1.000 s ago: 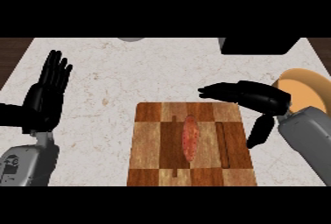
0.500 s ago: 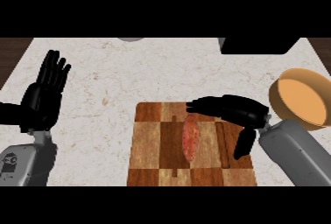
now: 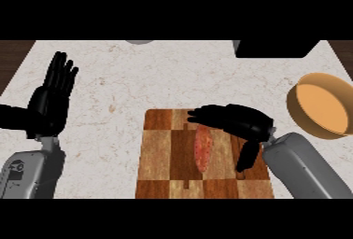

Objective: Pick the sweet potato from the cutting board and place it in the pot

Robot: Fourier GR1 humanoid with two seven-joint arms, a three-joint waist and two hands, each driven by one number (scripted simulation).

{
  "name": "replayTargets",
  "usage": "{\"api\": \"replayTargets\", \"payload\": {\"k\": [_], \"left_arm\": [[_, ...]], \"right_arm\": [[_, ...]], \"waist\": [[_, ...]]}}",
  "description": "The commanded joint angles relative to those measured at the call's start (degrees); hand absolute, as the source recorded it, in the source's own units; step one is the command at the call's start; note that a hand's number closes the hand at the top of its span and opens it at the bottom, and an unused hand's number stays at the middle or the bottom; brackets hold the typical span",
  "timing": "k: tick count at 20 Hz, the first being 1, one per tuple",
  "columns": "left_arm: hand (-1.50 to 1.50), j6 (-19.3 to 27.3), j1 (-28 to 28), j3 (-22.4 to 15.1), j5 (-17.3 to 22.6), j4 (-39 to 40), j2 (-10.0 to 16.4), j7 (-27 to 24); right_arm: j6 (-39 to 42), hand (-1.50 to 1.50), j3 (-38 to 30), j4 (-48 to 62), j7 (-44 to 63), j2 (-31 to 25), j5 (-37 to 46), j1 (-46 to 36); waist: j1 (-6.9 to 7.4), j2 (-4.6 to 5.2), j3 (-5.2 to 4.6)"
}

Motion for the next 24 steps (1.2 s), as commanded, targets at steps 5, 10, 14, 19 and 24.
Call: {"api": "replayTargets", "payload": {"k": [5, 10, 14, 19, 24], "left_arm": [[0.00, -0.99, -1.68, 0.83, -0.29, 3.79, -0.84, -2.00], [0.00, -1.03, 4.78, -0.28, -0.49, -3.18, -1.89, -0.74], [0.00, 1.39, 1.91, -2.28, -3.05, -4.26, -3.08, 1.58], [0.00, 0.60, -2.40, 0.48, -1.81, 0.02, -1.55, 2.53], [0.00, -1.16, 2.46, 0.80, -0.10, -5.85, -1.09, 3.28]], "right_arm": [[-4.01, -1.50, -1.25, 6.31, -2.01, 4.42, 8.72, 1.42], [-7.81, -1.50, -0.02, 9.38, -3.42, 7.95, 12.47, 3.44], [-9.24, -1.50, -1.22, 20.07, -4.79, 13.77, 14.44, -3.57], [-8.28, -1.50, -0.68, 17.67, -8.37, 13.55, 16.00, 0.46], [-14.29, 1.50, 2.04, 15.98, -15.85, 13.22, 19.26, 1.51]], "waist": [[0.01, 0.05, 0.00], [0.21, 0.00, 0.01], [0.57, 0.09, 0.02], [-0.07, 0.03, 0.01], [0.23, -0.03, 0.02]]}}
